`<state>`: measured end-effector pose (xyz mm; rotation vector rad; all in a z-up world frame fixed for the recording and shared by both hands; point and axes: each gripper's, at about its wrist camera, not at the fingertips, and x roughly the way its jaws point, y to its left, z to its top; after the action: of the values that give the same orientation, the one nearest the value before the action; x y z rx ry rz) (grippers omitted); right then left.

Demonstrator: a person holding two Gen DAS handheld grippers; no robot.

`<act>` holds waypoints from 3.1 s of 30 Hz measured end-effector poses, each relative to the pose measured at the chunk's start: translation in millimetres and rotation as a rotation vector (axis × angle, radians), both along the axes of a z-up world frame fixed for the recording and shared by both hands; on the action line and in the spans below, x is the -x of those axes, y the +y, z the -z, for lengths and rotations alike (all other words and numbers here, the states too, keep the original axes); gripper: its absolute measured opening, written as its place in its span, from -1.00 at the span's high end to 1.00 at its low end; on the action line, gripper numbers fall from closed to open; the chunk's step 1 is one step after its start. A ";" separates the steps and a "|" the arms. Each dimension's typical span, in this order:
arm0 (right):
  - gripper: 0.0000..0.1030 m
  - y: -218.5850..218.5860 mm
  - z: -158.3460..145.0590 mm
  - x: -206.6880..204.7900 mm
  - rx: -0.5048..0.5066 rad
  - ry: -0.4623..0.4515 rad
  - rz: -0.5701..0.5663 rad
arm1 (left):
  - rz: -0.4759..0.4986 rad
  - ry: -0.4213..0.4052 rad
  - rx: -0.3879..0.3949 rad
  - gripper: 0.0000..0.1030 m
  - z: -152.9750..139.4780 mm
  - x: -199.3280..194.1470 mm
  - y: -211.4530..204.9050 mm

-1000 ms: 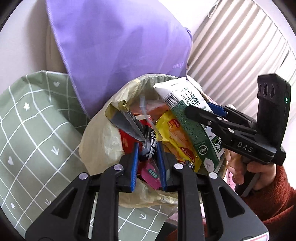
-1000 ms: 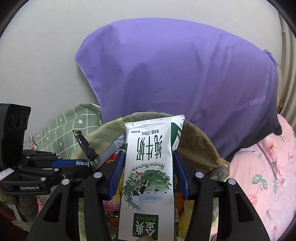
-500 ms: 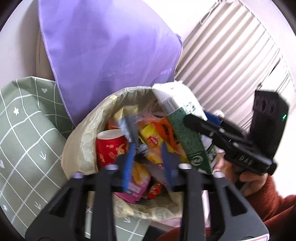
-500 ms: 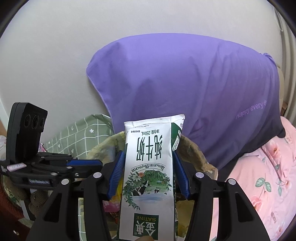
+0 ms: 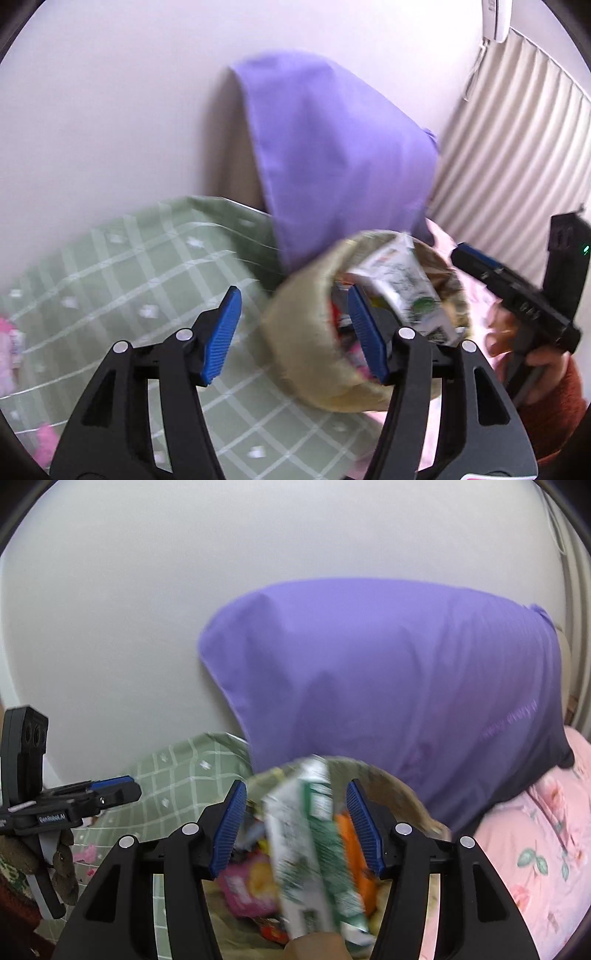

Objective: Collect trash
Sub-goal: 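Move both tools back over the remaining items on the table, then grasp the pink candy stick with the left tool while the right tool grasps the pink tissue packet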

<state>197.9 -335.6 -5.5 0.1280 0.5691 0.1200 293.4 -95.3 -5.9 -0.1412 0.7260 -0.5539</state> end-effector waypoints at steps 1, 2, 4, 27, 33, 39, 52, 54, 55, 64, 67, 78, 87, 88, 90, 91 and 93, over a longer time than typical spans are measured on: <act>-0.04 7.4 -3.1 -1.3 -0.005 -0.013 -0.021 | -0.028 -0.019 -0.009 -0.12 -2.7 4.2 12.4; -0.04 15.6 -5.7 -3.4 -0.014 -0.024 -0.048 | -0.054 -0.031 -0.017 -0.13 -5.2 4.7 22.2; -0.04 32.0 -7.7 -10.2 -0.036 -0.025 -0.112 | -0.124 -0.054 -0.031 -0.17 -4.0 10.1 49.5; 0.06 309.0 64.9 -99.6 0.100 0.162 -0.699 | -0.765 0.122 -0.073 -0.17 62.7 94.0 316.4; 0.06 409.1 103.1 -129.4 0.112 0.250 -0.922 | -0.766 0.180 -0.082 -0.17 79.4 113.9 335.2; 0.44 467.1 153.1 -159.7 0.159 0.376 -0.889 | -0.779 0.198 -0.047 -0.17 88.2 124.9 349.1; 0.91 404.2 123.5 -150.6 0.034 0.386 -0.880 | -0.686 0.220 0.037 -0.17 103.7 90.3 343.7; 0.89 399.5 122.5 -151.5 0.047 0.376 -0.891 | -0.690 0.222 0.020 -0.17 103.2 85.4 339.0; 0.89 399.6 122.2 -151.6 0.063 0.351 -0.892 | -0.680 0.219 0.011 -0.17 102.0 82.3 336.4; 0.87 451.2 139.1 -182.7 0.158 0.259 -0.965 | -0.658 0.211 -0.057 -0.17 91.5 85.9 324.7; 0.87 466.0 141.7 -195.2 0.196 0.228 -0.968 | -0.666 0.222 -0.078 -0.17 92.0 100.5 327.9; 0.84 465.2 164.3 -170.0 0.258 0.364 -1.049 | -0.665 0.251 -0.066 -0.17 98.1 114.0 334.3; 0.84 405.8 140.7 -119.2 0.228 0.386 -1.057 | -0.616 0.265 -0.050 -0.17 105.5 97.3 325.9; 0.83 402.8 134.5 -109.1 0.212 0.376 -1.112 | -0.621 0.266 -0.047 -0.17 105.5 97.9 326.5; 0.71 403.1 131.1 -94.1 0.221 0.384 -1.199 | -0.633 0.269 -0.042 -0.17 104.2 100.9 327.5; 0.37 405.2 133.9 -87.5 0.237 0.391 -1.232 | -0.640 0.269 -0.039 -0.17 103.4 101.7 328.6; -0.11 412.7 146.4 -83.0 0.285 0.409 -1.241 | -0.649 0.265 -0.032 -0.17 100.4 104.7 332.5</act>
<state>280.9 77.1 -151.9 -0.5111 1.0034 1.2336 188.7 237.2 -106.3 -0.4080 0.8913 0.0999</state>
